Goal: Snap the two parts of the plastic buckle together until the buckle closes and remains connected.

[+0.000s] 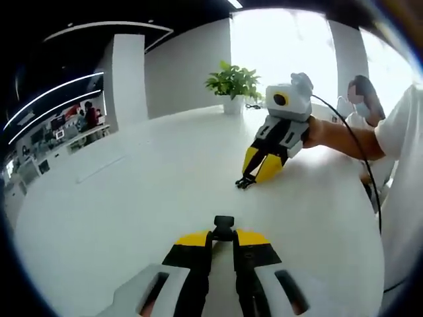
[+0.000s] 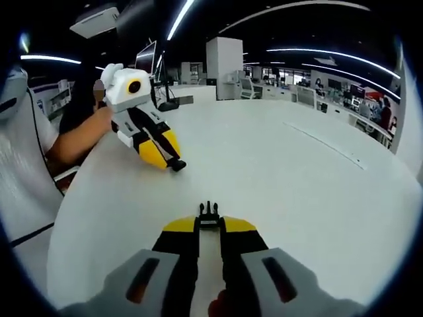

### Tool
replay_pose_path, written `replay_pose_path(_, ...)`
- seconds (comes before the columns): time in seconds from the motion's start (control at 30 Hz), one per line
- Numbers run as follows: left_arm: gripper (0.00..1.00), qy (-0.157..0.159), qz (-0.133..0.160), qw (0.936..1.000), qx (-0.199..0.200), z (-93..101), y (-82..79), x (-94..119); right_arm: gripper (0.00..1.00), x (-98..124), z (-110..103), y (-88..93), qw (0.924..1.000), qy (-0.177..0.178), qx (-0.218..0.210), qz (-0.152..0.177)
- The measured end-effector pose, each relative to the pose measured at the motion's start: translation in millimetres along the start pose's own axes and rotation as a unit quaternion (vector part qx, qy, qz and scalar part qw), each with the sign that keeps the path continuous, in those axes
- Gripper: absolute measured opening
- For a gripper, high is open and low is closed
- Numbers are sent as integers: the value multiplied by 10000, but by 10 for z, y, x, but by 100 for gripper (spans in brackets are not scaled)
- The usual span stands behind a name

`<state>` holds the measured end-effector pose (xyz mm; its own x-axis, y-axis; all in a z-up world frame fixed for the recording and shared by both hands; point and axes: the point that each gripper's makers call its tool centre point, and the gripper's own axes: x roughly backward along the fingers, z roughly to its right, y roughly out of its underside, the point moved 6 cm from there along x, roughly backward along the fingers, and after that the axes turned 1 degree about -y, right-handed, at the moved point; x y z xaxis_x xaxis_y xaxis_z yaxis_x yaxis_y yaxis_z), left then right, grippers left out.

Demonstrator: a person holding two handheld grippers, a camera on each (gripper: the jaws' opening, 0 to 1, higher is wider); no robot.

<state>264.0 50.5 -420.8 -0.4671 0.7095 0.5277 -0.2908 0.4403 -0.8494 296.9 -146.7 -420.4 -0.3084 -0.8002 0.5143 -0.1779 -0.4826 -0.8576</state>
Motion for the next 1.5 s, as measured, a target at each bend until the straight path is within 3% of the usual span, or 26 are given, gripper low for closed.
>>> replay_pose_path(0.37, 12, 502, -1, 9982, -323, 89, -1, 3, 12, 64, -100, 52, 9997, -184, 158, -83)
replay_pose_path(1.0, 12, 1020, -99, 9929, -608, 202, 48, 12, 12, 3, -304, 66, 9975, -538, 454, -88)
replay_pose_path(1.13, 12, 1068, -114, 9920, -659, 213, 60, 13, 12, 23, -403, -9, 9962, -790, 344, 145)
replay_pose_path(1.5, 12, 1322, -82, 9877, -827, 288, 61, 7, 12, 20, -493, -36, 9948, -857, 554, 50)
